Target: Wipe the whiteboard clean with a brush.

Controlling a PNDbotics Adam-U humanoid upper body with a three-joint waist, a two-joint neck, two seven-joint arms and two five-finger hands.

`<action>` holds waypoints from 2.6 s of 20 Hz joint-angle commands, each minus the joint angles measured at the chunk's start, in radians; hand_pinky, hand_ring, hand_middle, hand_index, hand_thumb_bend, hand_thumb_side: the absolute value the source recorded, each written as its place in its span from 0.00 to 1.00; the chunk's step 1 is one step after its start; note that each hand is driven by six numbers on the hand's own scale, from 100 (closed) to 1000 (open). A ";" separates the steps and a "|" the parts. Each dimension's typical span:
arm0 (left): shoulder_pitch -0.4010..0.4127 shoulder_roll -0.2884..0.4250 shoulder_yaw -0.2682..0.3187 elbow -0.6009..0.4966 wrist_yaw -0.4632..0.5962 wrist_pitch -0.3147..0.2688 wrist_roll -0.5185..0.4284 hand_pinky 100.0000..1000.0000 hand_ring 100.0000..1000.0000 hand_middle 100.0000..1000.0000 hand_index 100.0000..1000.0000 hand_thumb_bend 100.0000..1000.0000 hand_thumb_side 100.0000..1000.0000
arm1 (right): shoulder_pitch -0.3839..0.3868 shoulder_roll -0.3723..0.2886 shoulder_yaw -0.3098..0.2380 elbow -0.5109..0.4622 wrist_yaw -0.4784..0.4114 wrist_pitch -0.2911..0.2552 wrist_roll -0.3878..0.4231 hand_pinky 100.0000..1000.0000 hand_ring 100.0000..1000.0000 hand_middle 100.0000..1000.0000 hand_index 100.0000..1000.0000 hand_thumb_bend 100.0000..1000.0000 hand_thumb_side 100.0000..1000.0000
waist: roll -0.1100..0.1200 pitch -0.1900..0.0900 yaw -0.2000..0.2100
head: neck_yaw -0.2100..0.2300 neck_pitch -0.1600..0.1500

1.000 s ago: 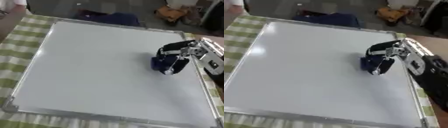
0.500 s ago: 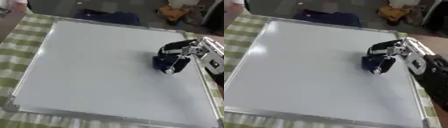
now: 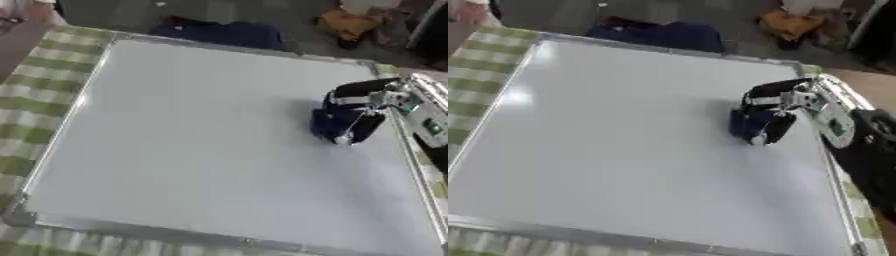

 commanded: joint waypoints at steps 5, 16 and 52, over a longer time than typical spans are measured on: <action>-0.011 0.006 0.005 -0.019 -0.010 -0.006 -0.009 0.50 0.49 0.49 0.33 0.03 1.00 | 0.001 -0.026 -0.031 0.084 0.069 0.031 -0.048 0.55 0.64 0.34 0.34 0.00 0.11 | 0.014 0.006 0.002 | -0.005 -0.020; -0.012 0.005 0.005 -0.019 -0.016 -0.008 -0.015 0.50 0.49 0.49 0.33 0.03 1.00 | -0.017 -0.029 -0.070 0.129 0.098 0.094 -0.150 0.54 0.62 0.33 0.33 0.00 0.11 | 0.019 0.019 -0.008 | 0.000 -0.019; -0.016 0.002 0.000 -0.019 0.001 0.009 -0.010 0.51 0.50 0.49 0.33 0.03 1.00 | -0.013 -0.013 -0.012 0.080 -0.043 0.098 -0.029 0.47 0.56 0.30 0.30 0.00 0.11 | 0.005 -0.023 -0.010 | 0.006 -0.001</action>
